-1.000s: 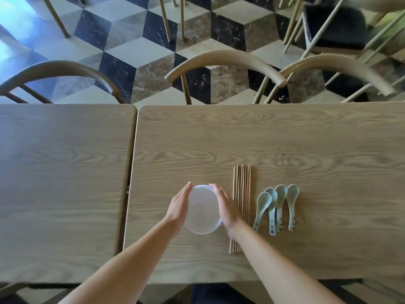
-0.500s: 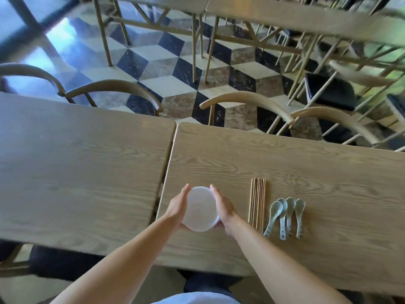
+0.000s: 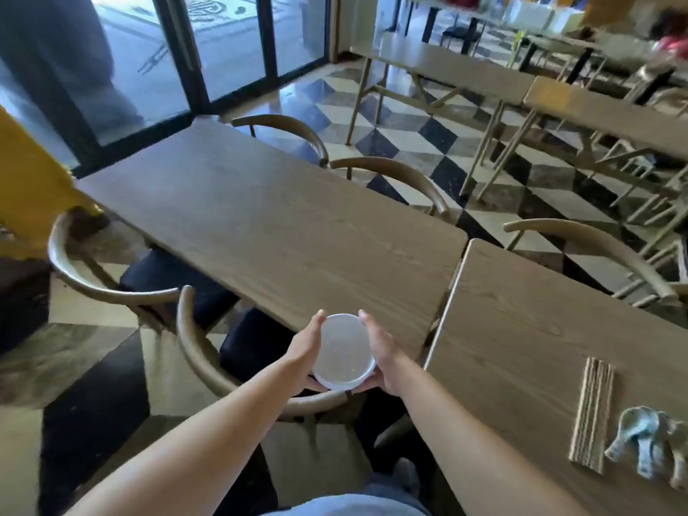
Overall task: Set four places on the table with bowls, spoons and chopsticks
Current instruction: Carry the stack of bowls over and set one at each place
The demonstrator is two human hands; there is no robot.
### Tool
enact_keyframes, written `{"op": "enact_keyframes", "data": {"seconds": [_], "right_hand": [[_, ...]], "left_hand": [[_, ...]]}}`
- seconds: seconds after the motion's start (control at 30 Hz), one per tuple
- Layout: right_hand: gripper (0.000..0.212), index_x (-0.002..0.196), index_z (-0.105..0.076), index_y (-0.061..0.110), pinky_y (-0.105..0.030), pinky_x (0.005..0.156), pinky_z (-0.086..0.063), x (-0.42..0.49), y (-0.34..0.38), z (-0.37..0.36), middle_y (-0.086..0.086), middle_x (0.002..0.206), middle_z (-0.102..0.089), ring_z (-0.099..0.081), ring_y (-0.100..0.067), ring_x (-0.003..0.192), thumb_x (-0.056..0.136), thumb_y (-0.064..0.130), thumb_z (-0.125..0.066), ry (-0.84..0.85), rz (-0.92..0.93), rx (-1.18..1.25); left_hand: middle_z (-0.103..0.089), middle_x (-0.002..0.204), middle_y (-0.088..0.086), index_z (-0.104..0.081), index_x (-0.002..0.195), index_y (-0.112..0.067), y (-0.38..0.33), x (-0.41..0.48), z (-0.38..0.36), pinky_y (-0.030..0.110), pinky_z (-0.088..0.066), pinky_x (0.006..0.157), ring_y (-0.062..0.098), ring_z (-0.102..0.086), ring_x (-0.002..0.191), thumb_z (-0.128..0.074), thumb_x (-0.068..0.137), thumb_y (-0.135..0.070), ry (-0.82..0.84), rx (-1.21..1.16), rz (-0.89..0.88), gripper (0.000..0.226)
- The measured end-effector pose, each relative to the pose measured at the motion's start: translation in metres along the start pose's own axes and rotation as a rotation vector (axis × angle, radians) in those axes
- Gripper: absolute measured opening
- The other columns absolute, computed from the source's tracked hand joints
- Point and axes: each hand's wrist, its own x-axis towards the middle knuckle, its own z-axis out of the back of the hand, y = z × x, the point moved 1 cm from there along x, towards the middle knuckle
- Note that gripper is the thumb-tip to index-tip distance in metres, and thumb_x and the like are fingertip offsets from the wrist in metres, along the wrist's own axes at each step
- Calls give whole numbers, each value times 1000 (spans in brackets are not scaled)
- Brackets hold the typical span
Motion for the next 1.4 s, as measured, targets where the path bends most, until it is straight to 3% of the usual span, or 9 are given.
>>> {"op": "enact_keyframes", "data": {"seconds": [0.1, 0.27, 0.43, 0.53, 0.77, 0.93, 1.13, 1.3, 1.4], "right_hand": [[52, 99, -65, 27, -59, 71, -58, -8, 8, -67, -9, 98, -70, -71, -34, 88, 82, 72, -47, 89, 26, -116], [57, 105, -66, 25, -55, 71, -59, -12, 22, -159, -13, 104, -69, -68, -35, 91, 84, 73, -44, 220, 63, -292], [54, 100, -65, 27, -51, 66, -60, -8, 27, -214, -10, 97, -68, -68, -33, 88, 84, 74, -44, 306, 39, -348], [57, 100, -66, 24, -48, 63, -60, 4, 32, -233, -12, 96, -70, -69, -33, 86, 82, 74, -47, 317, 5, -331], [57, 103, -68, 25, -54, 63, -59, 62, 70, -259, -9, 95, -73, -71, -32, 84, 82, 74, -46, 288, -26, -259], [60, 110, -64, 23, -57, 71, -58, 106, 116, -265, -11, 107, -70, -69, -34, 90, 83, 73, -46, 172, -89, -148], [60, 114, -61, 23, -57, 72, -58, 153, 152, -269, -10, 109, -67, -68, -34, 90, 83, 71, -47, 95, -132, -23], [58, 114, -61, 25, -62, 73, -56, 176, 157, -262, -12, 112, -66, -68, -37, 93, 82, 72, -46, 25, -206, 77], [56, 111, -63, 26, -60, 74, -57, 188, 164, -259, -12, 108, -68, -69, -37, 89, 83, 71, -46, -25, -236, 138]], "left_hand": [[-65, 105, 16, -56, 95, -24, 2, -14, 67, 58, -59, 77, 41, -67, 91, -55, 77, -74, -100, -140, 7, 53], [-63, 113, 22, -51, 119, -19, 1, -27, 154, 57, -57, 85, 44, -65, 98, -47, 84, -76, -210, -276, -5, 67], [-63, 104, 21, -48, 118, -16, -4, -38, 203, 42, -58, 64, 38, -67, 89, -44, 87, -76, -277, -325, 23, 67], [-65, 107, 21, -50, 120, -14, -12, -29, 220, 46, -60, 77, 38, -68, 93, -41, 88, -76, -276, -275, 42, 71], [-66, 111, 22, -56, 121, -13, -70, 33, 240, 56, -55, 89, 43, -66, 97, -48, 86, -74, -274, -264, 103, 70], [-60, 118, 16, -48, 132, -25, -134, 91, 238, 54, -57, 79, 41, -64, 95, -51, 83, -74, -261, -127, 127, 70], [-63, 106, 14, -56, 96, -24, -186, 152, 239, 63, -55, 84, 43, -65, 95, -53, 81, -74, -152, 21, 133, 52], [-60, 117, 16, -54, 119, -22, -207, 181, 228, 60, -56, 84, 44, -63, 101, -54, 81, -73, -52, 125, 219, 64], [-59, 122, 17, -53, 122, -23, -224, 200, 219, 63, -53, 89, 46, -61, 106, -53, 82, -73, -1, 181, 248, 64]]}}
